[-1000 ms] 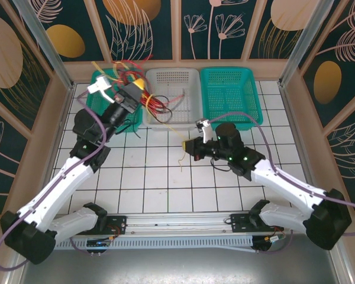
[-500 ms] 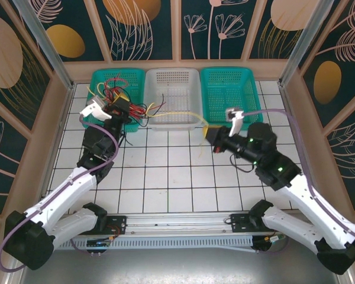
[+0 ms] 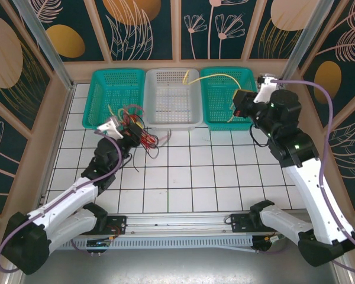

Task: Untangle the cables

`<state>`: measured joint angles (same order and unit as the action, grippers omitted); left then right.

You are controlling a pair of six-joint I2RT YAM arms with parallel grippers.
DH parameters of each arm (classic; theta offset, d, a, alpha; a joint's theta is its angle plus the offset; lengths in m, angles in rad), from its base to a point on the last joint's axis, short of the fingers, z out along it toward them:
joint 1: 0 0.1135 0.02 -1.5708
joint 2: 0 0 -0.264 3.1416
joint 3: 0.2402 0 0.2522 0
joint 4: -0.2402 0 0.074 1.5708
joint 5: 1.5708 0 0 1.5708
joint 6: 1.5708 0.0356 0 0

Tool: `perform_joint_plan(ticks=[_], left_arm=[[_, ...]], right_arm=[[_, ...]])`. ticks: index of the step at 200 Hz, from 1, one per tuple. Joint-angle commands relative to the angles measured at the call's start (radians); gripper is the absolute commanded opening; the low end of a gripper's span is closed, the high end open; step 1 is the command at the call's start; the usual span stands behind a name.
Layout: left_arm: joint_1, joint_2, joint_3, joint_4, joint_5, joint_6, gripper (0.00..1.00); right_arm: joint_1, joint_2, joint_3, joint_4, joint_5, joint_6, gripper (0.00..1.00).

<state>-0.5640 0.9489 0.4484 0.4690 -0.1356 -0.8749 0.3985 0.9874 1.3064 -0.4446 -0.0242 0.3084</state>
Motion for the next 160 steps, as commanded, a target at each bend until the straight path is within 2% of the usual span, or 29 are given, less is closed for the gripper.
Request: perform_joint_plan(ticks=[1,57,76,93,99,103,108,125,144,160], left_arm=[[-0.058,0.045,-0.021,0.052,0.072,-0.081,0.00],[-0.146,0.239,-0.024,0.165,0.066,-0.156,0.00],[-0.171,0.286,-0.003,0.139,0.074,-0.162,0.49],[-0.188,0.291,0.002,0.091,0.077,-0.156,0.74],[-0.191,0.292,0.002,0.082,0.101,-0.147,0.89],[-0.191,0.292,0.004,0.073,0.116,-0.139,0.96],[-0.191,0.289,0.011,0.045,0.134,-0.129,0.98],[-0.191,0.241,0.042,-0.124,0.138,-0.061,0.99],[-0.185,0.129,0.086,-0.365,-0.015,0.003,0.99],[-0.153,0.049,0.126,-0.482,-0.053,0.031,0.99]], right_arm=[[-0.005,0.009,0.018,-0.074,0.061,-0.039,0.00],[0.033,0.024,-0.025,-0.084,0.078,-0.029,0.00],[0.065,0.039,-0.022,-0.095,0.105,-0.041,0.00],[0.101,0.058,-0.011,-0.105,0.147,-0.052,0.00],[0.115,0.064,-0.006,-0.107,0.163,-0.055,0.00],[0.124,0.068,-0.004,-0.109,0.175,-0.057,0.00],[0.135,0.072,-0.001,-0.110,0.187,-0.061,0.00],[0.167,0.092,0.008,-0.121,0.231,-0.075,0.00],[0.196,0.115,0.017,-0.143,0.281,-0.087,0.00],[0.211,0.129,0.020,-0.150,0.300,-0.093,0.00]])
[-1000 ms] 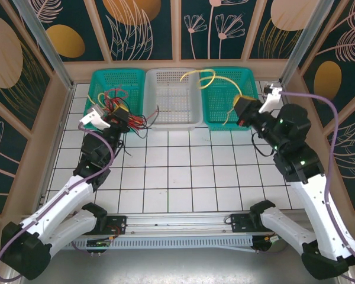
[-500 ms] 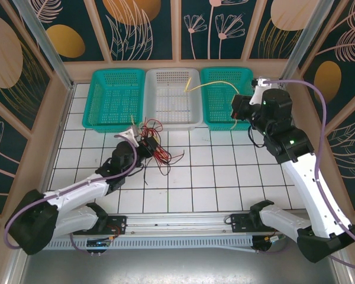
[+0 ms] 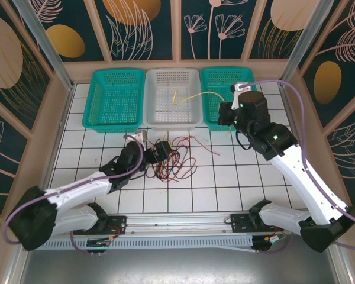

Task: Untangle the cables

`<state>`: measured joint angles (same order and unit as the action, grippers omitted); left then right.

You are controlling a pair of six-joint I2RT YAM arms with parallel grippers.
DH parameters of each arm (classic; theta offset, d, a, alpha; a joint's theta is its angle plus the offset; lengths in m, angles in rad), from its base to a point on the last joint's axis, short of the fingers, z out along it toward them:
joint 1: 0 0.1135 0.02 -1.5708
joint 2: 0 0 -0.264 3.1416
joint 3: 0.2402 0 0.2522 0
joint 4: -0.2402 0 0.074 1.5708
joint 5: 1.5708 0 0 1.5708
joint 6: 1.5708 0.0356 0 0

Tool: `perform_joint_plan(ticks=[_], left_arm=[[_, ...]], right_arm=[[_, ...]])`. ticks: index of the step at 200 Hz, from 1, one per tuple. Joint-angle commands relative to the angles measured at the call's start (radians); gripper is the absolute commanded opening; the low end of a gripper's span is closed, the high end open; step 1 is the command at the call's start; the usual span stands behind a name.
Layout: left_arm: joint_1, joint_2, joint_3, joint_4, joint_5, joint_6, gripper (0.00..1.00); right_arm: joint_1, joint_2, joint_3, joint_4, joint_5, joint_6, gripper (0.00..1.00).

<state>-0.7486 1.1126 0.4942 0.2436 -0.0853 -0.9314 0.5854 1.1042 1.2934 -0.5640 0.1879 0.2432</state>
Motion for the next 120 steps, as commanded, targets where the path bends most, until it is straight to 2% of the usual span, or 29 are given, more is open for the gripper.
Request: perform_joint_plan(ticks=[1,27,51,65,102,120], left_arm=[[0.034,-0.119,0.084,-0.262,-0.104,0.089,0.99],[0.070,-0.161,0.202,-0.364,-0.078,0.194,0.99],[0.074,-0.121,0.323,-0.428,0.024,0.353,0.99],[0.075,-0.086,0.394,-0.488,0.039,0.416,0.99],[0.077,0.061,0.659,-0.825,-0.040,0.719,0.99],[0.077,0.118,0.709,-0.959,-0.003,0.814,0.99]], right_arm=[[0.025,0.014,0.033,-0.031,0.090,-0.028,0.00],[0.052,0.035,0.045,-0.042,0.109,-0.040,0.00],[0.076,0.049,0.058,-0.052,0.130,-0.044,0.00],[0.093,0.054,0.062,-0.061,0.148,-0.048,0.00],[0.119,0.050,0.071,-0.086,0.184,-0.041,0.00],[0.119,0.048,0.073,-0.083,0.183,-0.040,0.00]])
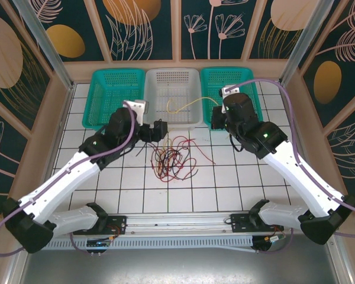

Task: Untangle the cables

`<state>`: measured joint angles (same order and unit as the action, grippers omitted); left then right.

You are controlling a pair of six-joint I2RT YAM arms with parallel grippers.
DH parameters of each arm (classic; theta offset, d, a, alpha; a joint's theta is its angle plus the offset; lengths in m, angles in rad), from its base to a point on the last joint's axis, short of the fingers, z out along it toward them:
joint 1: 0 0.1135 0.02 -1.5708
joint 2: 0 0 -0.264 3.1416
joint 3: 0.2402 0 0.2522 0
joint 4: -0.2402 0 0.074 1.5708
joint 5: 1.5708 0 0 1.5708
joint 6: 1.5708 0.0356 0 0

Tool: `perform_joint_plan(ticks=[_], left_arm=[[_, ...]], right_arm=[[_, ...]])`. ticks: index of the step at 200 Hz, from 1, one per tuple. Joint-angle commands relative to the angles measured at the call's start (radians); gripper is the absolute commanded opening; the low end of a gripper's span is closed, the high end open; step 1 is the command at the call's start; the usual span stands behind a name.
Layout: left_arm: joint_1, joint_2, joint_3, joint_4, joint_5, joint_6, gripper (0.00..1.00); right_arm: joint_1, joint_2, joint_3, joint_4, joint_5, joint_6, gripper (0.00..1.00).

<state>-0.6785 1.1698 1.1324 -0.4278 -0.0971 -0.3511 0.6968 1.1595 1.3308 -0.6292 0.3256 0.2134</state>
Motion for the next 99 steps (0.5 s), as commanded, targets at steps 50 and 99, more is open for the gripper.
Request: perform_joint_plan(ticks=[50,99], left_arm=[[0.027,-0.082,-0.042,-0.055,0.294,0.027,0.99],[0.146,-0.031,-0.301,0.809,0.821,-0.764,0.99]], right_arm=[[0.010,-0.002,0.021,-0.008,0.023,0.014,0.00],[0.010,-0.021,-0.103,0.020,-0.051,0.095,0.00]])
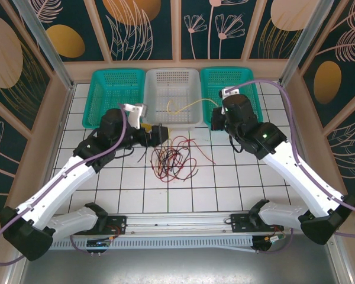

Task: Untangle the cables

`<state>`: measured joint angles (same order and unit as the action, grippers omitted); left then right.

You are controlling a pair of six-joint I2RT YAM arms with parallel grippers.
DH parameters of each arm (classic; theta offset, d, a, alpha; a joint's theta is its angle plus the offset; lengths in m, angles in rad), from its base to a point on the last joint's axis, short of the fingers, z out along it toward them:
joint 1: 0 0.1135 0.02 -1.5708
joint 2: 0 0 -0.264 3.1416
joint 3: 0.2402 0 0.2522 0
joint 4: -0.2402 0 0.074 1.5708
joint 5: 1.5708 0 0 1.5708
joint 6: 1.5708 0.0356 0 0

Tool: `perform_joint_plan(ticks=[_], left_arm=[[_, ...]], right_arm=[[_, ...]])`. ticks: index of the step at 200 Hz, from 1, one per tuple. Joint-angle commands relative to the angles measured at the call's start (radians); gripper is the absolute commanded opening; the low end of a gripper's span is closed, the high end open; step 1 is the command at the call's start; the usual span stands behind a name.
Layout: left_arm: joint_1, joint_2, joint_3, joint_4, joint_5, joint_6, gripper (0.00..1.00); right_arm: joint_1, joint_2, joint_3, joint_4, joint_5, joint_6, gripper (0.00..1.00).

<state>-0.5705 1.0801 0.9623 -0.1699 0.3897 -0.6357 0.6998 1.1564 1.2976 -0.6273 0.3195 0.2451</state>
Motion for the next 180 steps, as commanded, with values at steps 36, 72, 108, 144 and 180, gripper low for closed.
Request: perform_joint_plan(ticks=[36,72,108,144,180], left_arm=[[0.046,0.052,-0.098,0.373,0.316,-0.324,0.99],[0.046,0.098,0.139,-0.354,-0.351,0.079,0.99],[0.046,0.142,0.086,-0.605,-0.590,0.121,0.99],[0.012,0.164,-0.015,-0.764,-0.497,0.129,0.99],[-0.092,0.181,0.004,-0.884,-0.574,0.108,0.99]], right_arm=[[0.013,-0.077,-0.174,0.053,-0.098,0.131,0.00],[0.023,-0.097,-0.268,0.089,-0.112,0.180,0.00],[0.030,-0.078,-0.291,0.144,-0.139,0.177,0.00],[0.036,-0.075,-0.343,0.210,-0.129,0.197,0.00],[0.041,-0.096,-0.402,0.272,-0.142,0.208,0.00]])
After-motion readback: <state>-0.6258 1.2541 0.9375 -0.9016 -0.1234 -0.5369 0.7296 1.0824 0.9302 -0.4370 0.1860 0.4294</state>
